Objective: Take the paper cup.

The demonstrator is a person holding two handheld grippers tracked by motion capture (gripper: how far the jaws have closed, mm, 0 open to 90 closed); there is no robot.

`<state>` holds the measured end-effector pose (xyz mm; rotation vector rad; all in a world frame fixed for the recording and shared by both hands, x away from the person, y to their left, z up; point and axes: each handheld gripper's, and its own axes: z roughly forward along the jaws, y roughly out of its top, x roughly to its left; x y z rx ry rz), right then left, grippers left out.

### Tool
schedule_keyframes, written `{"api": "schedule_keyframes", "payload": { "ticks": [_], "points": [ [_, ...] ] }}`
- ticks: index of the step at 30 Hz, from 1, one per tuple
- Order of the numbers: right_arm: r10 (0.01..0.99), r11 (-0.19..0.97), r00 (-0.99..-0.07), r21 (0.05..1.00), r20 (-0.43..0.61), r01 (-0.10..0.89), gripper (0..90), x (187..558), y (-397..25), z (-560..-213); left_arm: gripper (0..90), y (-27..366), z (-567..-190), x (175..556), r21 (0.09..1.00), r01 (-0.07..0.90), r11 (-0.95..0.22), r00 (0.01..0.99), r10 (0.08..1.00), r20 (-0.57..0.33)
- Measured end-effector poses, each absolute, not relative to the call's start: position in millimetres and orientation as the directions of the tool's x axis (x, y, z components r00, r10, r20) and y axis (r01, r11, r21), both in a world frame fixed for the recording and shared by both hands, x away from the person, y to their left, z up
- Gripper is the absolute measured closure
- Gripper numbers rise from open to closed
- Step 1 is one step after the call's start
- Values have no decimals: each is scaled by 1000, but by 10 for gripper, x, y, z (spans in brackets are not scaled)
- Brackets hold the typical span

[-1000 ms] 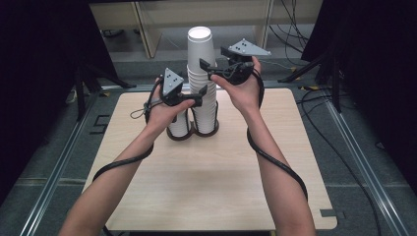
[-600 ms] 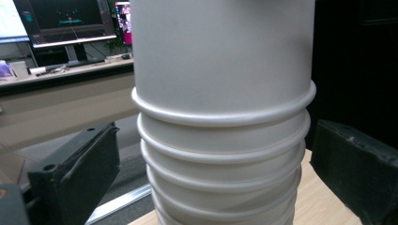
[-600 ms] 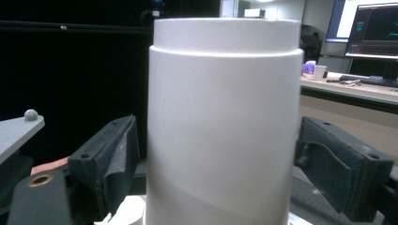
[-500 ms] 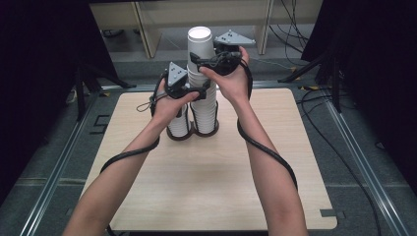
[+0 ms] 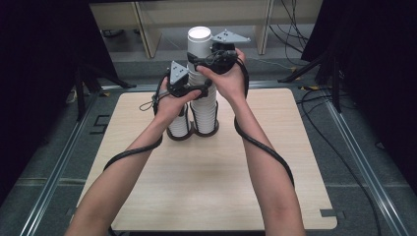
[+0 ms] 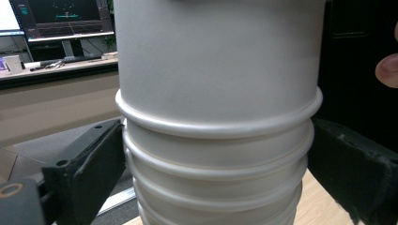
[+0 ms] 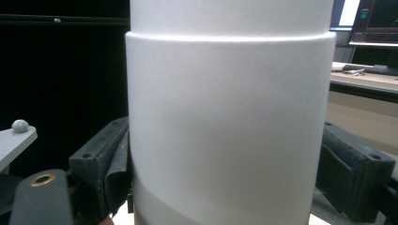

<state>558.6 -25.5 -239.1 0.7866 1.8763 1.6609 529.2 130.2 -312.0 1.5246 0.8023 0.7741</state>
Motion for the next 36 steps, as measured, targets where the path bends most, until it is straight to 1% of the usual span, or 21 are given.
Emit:
{"api": "schedule_keyframes", "payload": {
  "ticks": [21, 26, 27, 28, 30, 34, 36],
  "points": [
    [708, 75, -707, 994, 6, 83, 184, 5580, -272, -2381, 53, 1307, -3120, 5297, 995, 60, -82, 547, 836, 36],
    [704, 53, -710, 995, 20, 80, 195, 5568, -282, -2333, 54, 1309, -3116, 5297, 994, 61, -87, 547, 836, 40],
    [705, 52, -709, 997, 8, 62, 199, 5571, -295, -2307, 54, 1301, -3117, 5296, 995, 67, -77, 548, 836, 28],
    [702, 40, -712, 997, 22, 70, 201, 5560, -293, -2294, 55, 1299, -3118, 5296, 995, 69, -73, 548, 836, 23],
    [704, 41, -710, 998, 6, 48, 203, 5555, -302, -2268, 55, 1301, -3117, 5297, 995, 67, -76, 548, 836, 27],
    [705, 30, -709, 999, 12, 46, 204, 5539, -303, -2236, 55, 1298, -3116, 5296, 995, 66, -74, 547, 837, 26],
    [706, 25, -709, 999, 13, 43, 205, 5532, -300, -2220, 55, 1309, -3111, 5297, 993, 69, -92, 544, 838, 40]
  ]
}}
